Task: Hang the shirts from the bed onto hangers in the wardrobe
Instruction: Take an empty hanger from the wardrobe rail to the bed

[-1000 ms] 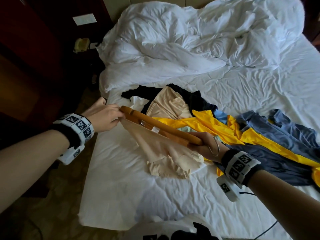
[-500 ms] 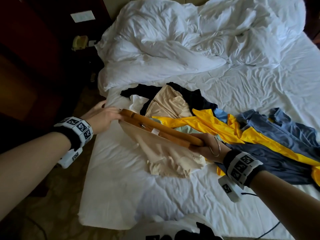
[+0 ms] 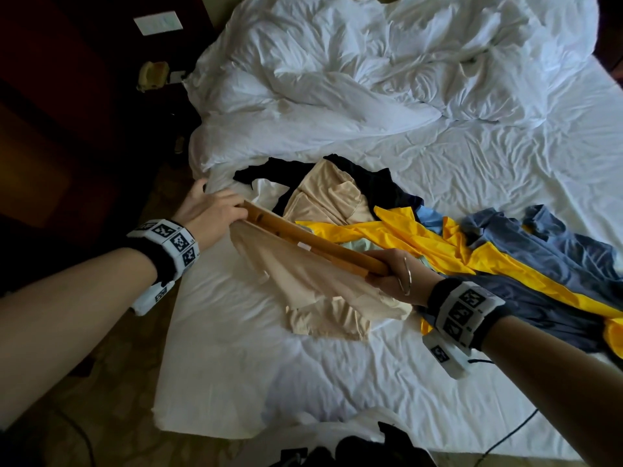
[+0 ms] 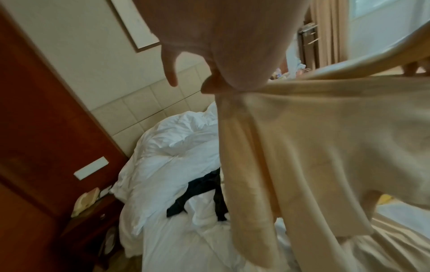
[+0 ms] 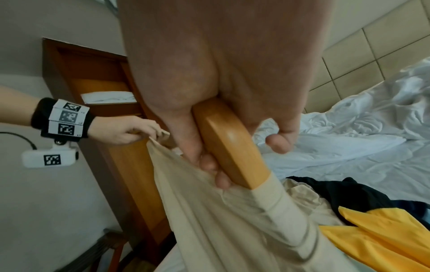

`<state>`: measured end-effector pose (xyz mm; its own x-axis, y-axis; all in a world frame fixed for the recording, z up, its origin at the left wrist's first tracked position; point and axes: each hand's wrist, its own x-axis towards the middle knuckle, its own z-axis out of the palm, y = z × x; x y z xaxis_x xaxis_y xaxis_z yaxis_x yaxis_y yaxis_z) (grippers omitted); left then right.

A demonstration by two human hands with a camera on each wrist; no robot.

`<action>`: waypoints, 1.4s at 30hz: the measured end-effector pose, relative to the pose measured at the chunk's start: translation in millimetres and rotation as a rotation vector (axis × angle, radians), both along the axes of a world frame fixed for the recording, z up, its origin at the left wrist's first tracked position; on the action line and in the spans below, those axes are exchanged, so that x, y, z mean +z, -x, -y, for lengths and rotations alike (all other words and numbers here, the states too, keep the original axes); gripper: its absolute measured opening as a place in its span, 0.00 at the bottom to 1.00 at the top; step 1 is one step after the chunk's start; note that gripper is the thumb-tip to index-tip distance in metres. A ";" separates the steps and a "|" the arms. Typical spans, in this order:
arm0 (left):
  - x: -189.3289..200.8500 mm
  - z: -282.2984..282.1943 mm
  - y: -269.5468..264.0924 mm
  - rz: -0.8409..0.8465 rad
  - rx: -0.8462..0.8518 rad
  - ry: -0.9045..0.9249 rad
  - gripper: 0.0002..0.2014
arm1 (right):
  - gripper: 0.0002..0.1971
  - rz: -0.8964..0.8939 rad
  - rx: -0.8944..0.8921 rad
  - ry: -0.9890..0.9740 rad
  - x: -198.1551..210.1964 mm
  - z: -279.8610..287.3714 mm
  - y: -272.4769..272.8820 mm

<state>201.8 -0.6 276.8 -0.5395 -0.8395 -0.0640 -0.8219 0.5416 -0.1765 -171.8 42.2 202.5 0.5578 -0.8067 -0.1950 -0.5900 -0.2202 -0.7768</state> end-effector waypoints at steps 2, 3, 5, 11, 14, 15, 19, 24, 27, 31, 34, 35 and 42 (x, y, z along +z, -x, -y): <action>0.9 -0.1 8.3 0.009 -0.108 0.063 0.12 | 0.12 -0.111 0.042 0.028 -0.1 -1.1 -0.9; 3.4 -1.6 13.9 -0.018 -0.158 0.091 0.09 | 0.13 -0.176 0.053 0.040 -0.2 -0.8 -1.0; 5.1 -7.4 26.2 -0.094 -0.256 0.140 0.13 | 0.13 -0.242 0.037 0.043 -0.2 3.6 2.3; -5.9 -43.3 63.3 -0.008 -0.278 0.031 0.12 | 0.02 0.010 -0.159 -0.032 21.0 12.6 0.2; -3.4 -46.6 71.3 -0.066 -0.239 -0.039 0.13 | 0.02 0.128 -0.202 -0.039 42.6 17.5 -13.2; 3.0 -45.7 73.0 -0.083 -0.224 -0.028 0.11 | 0.01 0.133 -0.188 -0.034 50.5 20.7 -16.7; 38.3 -35.6 75.4 -0.318 -0.056 0.010 0.08 | 0.04 0.157 -0.165 -0.032 91.0 35.6 -26.6; 84.1 -23.9 89.3 -0.639 0.108 -0.097 0.24 | 0.14 0.208 -0.122 -0.066 174.4 53.2 -36.3; 122.6 -12.9 105.4 -0.589 0.196 -0.031 0.15 | 0.17 0.188 -0.088 -0.019 233.4 66.5 -46.6; 171.3 11.6 111.7 -0.688 0.349 0.088 0.05 | 0.10 0.188 -0.020 0.108 302.5 80.0 -57.9; 206.0 25.3 113.5 -0.768 0.374 0.108 0.11 | 0.12 0.184 -0.032 0.261 336.5 90.3 -64.9; 215.8 28.7 113.2 -0.783 0.385 0.121 0.11 | 0.14 0.183 -0.051 0.319 343.0 96.0 -66.0; 266.3 48.8 94.7 -0.835 0.531 0.275 0.12 | 0.16 -0.102 -0.156 0.470 354.4 127.9 -53.0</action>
